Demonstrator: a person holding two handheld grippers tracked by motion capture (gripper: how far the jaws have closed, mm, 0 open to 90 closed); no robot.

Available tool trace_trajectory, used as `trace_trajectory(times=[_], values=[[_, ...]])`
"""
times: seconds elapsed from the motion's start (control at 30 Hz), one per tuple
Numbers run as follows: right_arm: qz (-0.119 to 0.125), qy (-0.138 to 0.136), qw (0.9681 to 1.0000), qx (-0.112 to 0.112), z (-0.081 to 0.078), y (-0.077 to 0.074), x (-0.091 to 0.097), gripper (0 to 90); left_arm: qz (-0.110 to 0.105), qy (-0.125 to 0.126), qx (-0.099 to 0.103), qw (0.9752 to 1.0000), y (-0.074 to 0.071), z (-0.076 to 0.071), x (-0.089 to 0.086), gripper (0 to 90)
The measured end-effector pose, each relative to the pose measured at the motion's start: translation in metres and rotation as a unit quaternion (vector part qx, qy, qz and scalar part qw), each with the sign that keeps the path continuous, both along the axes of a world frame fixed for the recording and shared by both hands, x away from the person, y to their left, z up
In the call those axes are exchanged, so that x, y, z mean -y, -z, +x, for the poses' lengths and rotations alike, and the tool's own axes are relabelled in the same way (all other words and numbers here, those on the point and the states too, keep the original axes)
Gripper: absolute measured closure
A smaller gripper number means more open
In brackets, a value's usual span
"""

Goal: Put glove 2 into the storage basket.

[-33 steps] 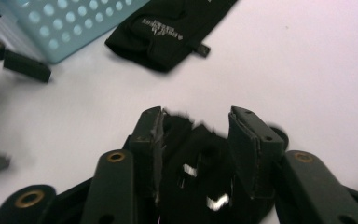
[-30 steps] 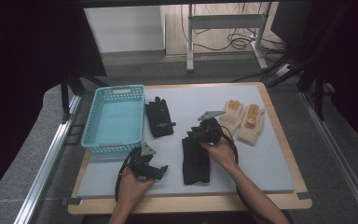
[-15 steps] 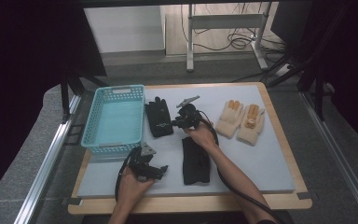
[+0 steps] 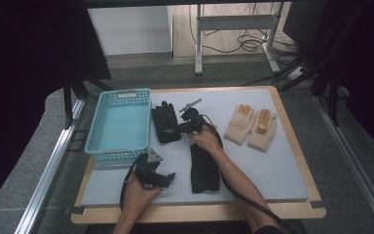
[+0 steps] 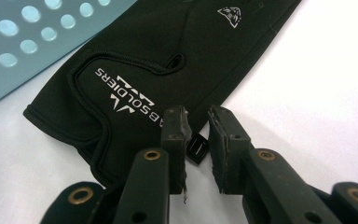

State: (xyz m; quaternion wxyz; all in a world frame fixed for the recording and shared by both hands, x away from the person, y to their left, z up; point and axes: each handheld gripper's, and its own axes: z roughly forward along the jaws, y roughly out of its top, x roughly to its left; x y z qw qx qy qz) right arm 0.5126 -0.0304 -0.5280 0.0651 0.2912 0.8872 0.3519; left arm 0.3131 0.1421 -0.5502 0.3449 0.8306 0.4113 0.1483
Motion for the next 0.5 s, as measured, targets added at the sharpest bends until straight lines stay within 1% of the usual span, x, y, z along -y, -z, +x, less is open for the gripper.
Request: trace_trajectory(times=[0.03, 0.1, 0.2, 0.3, 0.33, 0.4, 0.5], values=[[-0.002, -0.001, 1.0000, -0.001, 0.000, 0.000, -0.001, 77.0, 0.000, 0.000, 0.000, 1.0000, 0.000, 0.000, 0.000, 1.5], [-0.008, -0.005, 0.9999, 0.008, -0.003, -0.001, -0.002, 77.5, 0.000, 0.000, 0.000, 1.0000, 0.000, 0.000, 0.000, 1.5], [-0.013, -0.007, 0.9998, 0.012, -0.006, -0.004, -0.001, 78.2, 0.000, 0.000, 0.000, 1.0000, 0.000, 0.000, 0.000, 1.5], [-0.011, -0.009, 0.9999, 0.010, -0.010, -0.006, 0.002, 78.5, 0.000, 0.000, -0.001, 1.0000, 0.000, 0.000, 0.000, 1.5], [-0.004, -0.014, 0.9999, 0.008, -0.016, -0.010, 0.006, 78.5, 0.000, 0.000, 0.000, 1.0000, 0.000, 0.000, 0.000, 1.5], [0.000, -0.022, 0.9997, 0.011, -0.024, -0.013, 0.009, 78.5, 0.000, 0.000, 0.000, 1.0000, 0.000, 0.000, 0.000, 1.5], [0.003, -0.053, 0.9986, 0.005, -0.045, -0.019, 0.010, 76.8, 0.002, 0.001, 0.000, 1.0000, 0.000, 0.000, 0.000, 1.5]])
